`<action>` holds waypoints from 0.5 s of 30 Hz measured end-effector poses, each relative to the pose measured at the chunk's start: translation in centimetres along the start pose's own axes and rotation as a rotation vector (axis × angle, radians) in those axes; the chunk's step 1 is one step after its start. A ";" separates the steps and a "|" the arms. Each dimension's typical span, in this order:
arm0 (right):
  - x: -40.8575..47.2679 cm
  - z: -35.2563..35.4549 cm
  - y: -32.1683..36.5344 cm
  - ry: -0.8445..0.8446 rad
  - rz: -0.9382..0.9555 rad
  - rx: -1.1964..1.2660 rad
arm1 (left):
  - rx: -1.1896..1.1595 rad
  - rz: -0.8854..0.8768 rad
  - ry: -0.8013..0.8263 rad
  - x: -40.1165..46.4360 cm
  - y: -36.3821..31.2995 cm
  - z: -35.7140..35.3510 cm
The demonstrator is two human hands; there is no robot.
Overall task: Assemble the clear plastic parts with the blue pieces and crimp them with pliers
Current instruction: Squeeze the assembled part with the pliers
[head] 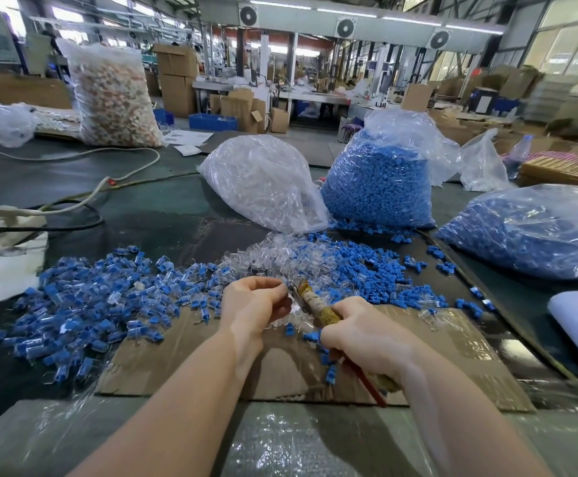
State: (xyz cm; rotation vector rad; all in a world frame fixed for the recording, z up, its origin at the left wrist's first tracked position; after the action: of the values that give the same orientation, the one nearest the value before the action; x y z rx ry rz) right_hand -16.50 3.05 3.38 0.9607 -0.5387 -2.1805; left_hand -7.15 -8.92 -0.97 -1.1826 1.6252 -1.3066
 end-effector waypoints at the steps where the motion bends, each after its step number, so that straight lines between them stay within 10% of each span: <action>1: 0.1 0.0 0.0 -0.006 0.002 0.002 | -0.003 -0.011 -0.002 0.1 0.0 0.0; 9: 0.2 -0.1 -0.8 0.041 0.012 0.217 | -0.006 -0.074 -0.042 0.7 -0.2 1.1; 15: 3.0 3.6 -4.4 -0.448 -0.025 -0.054 | 0.834 -0.468 -0.160 1.7 -3.2 6.8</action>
State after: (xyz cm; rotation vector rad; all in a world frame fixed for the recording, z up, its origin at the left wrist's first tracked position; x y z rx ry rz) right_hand -22.56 4.17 1.61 0.4468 -0.6709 -2.4295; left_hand -0.71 -12.82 0.64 -1.0976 0.5558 -1.8598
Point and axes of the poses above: each hand's wrist, its own x-axis towards the middle knuckle, its own z-axis out of the back of the hand, y = z × x, the point moved 7 cm from there along x, towards the middle knuckle, and after that the axes turned 13 degrees about -z, right-handed, at the moved point
